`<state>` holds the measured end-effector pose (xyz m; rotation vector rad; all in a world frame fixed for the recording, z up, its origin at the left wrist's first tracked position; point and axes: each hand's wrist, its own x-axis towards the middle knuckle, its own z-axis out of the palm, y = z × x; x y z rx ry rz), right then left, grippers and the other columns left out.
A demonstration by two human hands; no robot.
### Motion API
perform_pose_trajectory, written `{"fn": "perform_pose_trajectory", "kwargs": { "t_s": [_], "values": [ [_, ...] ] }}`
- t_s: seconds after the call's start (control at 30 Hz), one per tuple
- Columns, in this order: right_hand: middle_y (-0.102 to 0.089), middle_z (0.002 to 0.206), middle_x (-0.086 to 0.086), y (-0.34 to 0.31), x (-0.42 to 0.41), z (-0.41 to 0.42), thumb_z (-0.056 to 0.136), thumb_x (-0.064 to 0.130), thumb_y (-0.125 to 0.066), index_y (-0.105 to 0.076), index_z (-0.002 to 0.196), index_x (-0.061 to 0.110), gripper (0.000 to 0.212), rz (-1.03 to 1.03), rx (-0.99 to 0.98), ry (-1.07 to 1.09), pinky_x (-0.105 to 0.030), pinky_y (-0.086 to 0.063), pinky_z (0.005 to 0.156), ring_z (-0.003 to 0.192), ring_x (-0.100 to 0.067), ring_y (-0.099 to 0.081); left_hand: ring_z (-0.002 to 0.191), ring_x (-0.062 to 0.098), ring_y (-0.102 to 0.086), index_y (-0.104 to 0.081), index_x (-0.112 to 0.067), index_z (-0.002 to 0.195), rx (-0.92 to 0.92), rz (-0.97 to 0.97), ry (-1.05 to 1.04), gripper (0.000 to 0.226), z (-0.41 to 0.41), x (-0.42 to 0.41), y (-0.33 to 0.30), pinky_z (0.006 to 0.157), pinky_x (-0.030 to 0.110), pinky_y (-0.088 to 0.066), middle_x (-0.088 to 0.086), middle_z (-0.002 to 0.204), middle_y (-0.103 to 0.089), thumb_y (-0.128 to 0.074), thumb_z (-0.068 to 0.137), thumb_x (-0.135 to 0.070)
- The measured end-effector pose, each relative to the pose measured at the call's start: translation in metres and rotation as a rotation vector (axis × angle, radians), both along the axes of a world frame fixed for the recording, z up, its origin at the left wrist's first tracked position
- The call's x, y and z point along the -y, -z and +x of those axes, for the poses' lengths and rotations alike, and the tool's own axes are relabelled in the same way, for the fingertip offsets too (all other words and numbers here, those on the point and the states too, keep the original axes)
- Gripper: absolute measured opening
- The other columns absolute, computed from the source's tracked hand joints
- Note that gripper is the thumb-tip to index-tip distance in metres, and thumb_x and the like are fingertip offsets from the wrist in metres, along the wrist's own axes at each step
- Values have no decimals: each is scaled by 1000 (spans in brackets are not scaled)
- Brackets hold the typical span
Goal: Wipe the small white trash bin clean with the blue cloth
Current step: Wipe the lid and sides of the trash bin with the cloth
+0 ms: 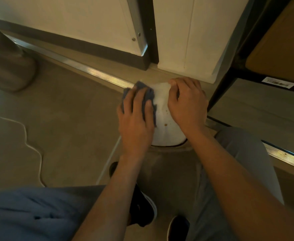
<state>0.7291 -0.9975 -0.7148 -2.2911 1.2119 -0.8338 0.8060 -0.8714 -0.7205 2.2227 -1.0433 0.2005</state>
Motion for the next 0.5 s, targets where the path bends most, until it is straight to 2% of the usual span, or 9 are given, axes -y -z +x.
{"fn": "perform_pose_trajectory", "kwargs": {
  "t_s": [0.07,0.17,0.27,0.33,0.4,0.5],
  "values": [
    [-70,111,-1,0,1,-1,100,33,-34,-70,114,17,41,2,2,-10,-29,-45,87,105,-17,-61,142,25,-38,-47,-20,145,12,14,11,42,-20,-30,19,115,33,-31,10,156,-41,-53,105,-26],
    [-70,113,-1,1,1,-1,100,33,-34,-69,117,18,42,5,-2,-27,-31,-47,88,106,-18,-61,148,27,-31,-37,-23,151,-14,42,68,46,-23,-50,35,119,33,-28,12,161,-31,-47,106,-31],
    [-70,115,-2,0,0,-1,100,34,-33,-68,118,17,43,3,-16,-38,-34,-49,90,109,-20,-60,143,21,-39,-40,-20,151,-180,-48,86,45,-3,-35,20,118,30,-31,8,156,-40,-41,107,-31],
    [-69,116,-2,-1,-1,-1,101,33,-33,-68,119,17,42,5,-32,-40,-37,-50,91,110,-20,-60,124,13,-52,-52,-16,141,-272,-84,80,39,22,-16,4,108,35,-41,3,136,-58,-37,108,-31],
    [-69,117,-2,-1,-2,-1,101,32,-35,-68,119,17,40,10,-28,-36,-38,-50,93,111,-20,-60,104,11,-56,-62,-15,124,-309,0,45,40,53,11,-13,93,36,-44,0,114,-65,-34,107,-37],
    [-69,117,-3,-3,-2,-1,102,32,-35,-68,119,16,41,11,-23,-23,-36,-49,93,111,-19,-60,97,17,-59,-64,-17,125,-492,244,60,40,79,51,-32,79,24,-39,3,113,-67,-35,108,-39]
  ]
}}
